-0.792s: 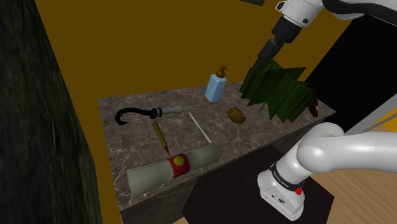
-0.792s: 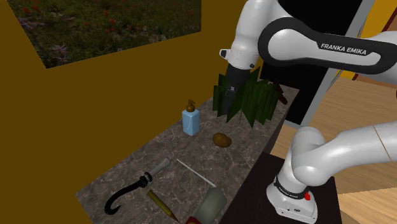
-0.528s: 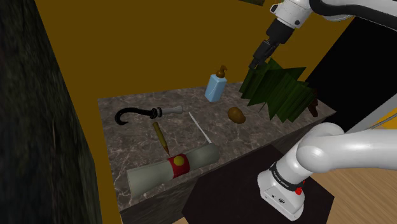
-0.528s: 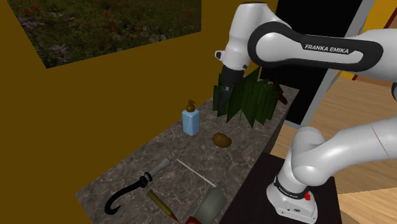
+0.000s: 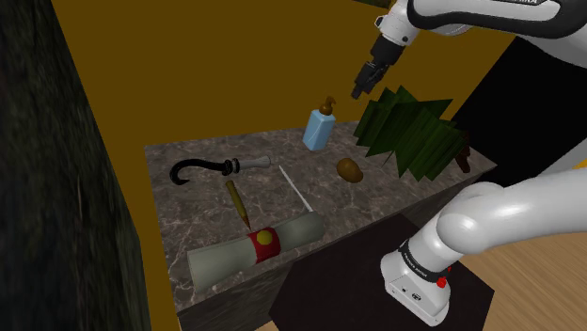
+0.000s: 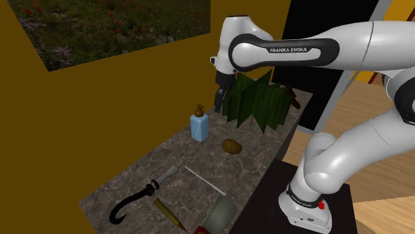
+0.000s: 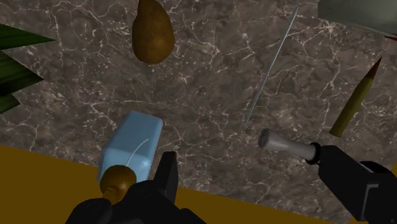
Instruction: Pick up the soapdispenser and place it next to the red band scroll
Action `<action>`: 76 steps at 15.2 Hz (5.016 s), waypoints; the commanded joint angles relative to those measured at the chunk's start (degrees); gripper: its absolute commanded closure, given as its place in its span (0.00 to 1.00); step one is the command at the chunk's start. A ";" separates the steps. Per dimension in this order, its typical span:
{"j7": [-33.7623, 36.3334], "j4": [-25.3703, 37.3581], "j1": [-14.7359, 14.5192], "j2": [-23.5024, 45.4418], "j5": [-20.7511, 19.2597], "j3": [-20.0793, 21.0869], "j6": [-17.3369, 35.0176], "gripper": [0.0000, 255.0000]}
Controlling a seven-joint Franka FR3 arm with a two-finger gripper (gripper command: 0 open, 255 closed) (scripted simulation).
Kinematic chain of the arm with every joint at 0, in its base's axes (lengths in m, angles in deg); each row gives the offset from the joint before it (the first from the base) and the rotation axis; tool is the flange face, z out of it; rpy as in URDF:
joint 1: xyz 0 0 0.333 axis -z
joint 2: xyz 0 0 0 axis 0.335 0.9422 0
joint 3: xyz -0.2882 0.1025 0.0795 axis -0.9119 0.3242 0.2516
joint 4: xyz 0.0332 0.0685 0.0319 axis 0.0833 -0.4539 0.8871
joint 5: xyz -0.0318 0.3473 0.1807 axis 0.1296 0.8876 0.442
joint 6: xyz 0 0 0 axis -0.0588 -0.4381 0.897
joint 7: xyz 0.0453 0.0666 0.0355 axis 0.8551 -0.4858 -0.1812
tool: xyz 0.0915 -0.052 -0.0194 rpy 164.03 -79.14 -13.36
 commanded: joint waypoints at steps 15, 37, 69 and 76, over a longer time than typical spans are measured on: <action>-8.84 22.13 3.40 33.21 -1.89 -5.47 8.21 0.00; -10.76 26.02 4.56 42.67 -1.29 -6.13 13.19 1.00; -10.70 43.57 4.71 41.34 -1.55 -6.30 -5.67 1.00; -9.57 47.32 4.03 40.91 -1.74 -5.91 -9.85 1.00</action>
